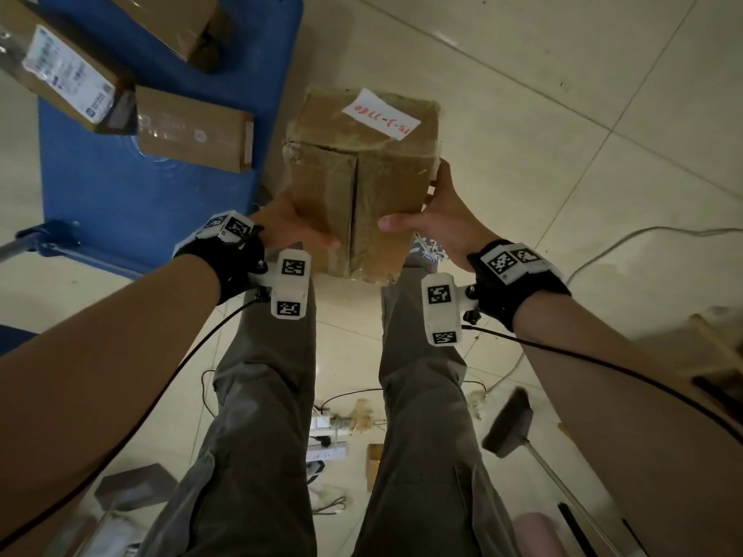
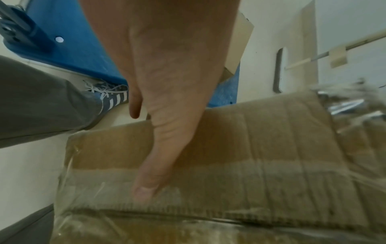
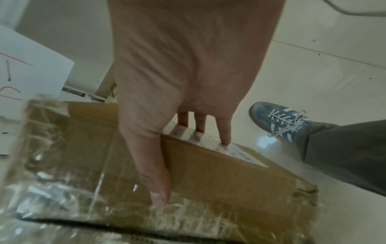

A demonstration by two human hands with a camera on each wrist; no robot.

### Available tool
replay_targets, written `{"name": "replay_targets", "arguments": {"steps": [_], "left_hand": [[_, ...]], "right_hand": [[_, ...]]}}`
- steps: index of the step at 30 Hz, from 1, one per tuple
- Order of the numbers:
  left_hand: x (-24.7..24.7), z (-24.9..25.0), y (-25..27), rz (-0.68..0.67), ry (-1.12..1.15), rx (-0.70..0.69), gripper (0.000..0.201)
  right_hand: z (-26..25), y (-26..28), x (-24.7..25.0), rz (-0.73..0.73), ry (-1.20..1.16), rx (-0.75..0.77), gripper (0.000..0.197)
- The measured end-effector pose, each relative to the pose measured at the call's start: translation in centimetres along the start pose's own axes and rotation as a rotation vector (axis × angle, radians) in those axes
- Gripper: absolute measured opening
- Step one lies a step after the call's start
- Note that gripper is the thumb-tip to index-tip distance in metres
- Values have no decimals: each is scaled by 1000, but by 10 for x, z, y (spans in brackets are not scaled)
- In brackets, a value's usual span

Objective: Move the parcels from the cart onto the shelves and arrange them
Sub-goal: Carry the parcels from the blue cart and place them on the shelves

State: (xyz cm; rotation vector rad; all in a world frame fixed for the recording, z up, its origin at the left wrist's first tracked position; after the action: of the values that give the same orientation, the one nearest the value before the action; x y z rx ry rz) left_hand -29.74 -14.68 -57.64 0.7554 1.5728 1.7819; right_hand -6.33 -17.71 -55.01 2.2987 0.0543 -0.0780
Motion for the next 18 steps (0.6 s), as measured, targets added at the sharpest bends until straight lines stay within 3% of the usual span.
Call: {"name": "replay_targets", "arguments": {"steps": [5,10,15,18], "left_hand": [[10,33,8,128,133,-188,105],[22,57,8,215,85,-296,96],[26,69,6,355,132,-303,102],[27,72,4,370,251,-277,103]], "right_hand": [[3,-7,6,64,-16,26,110],[7,-9,12,109,0,28,109],[9,-9,15,131,24,-7,119],[8,-9,15,107,-20,-44,108]]}}
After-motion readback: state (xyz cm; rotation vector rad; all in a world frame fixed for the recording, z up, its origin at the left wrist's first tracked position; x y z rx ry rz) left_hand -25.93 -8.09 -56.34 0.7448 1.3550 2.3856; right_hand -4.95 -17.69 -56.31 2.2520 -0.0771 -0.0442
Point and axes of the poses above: each hand's wrist, its own y-axis away from the middle knuckle, its own x-axis out of the back of the hand, z = x × y, the point moved 4 cm from there along -y, towards the middle knuckle, and after that the axes turned 13 degrees about x, right-handed, at the moved point
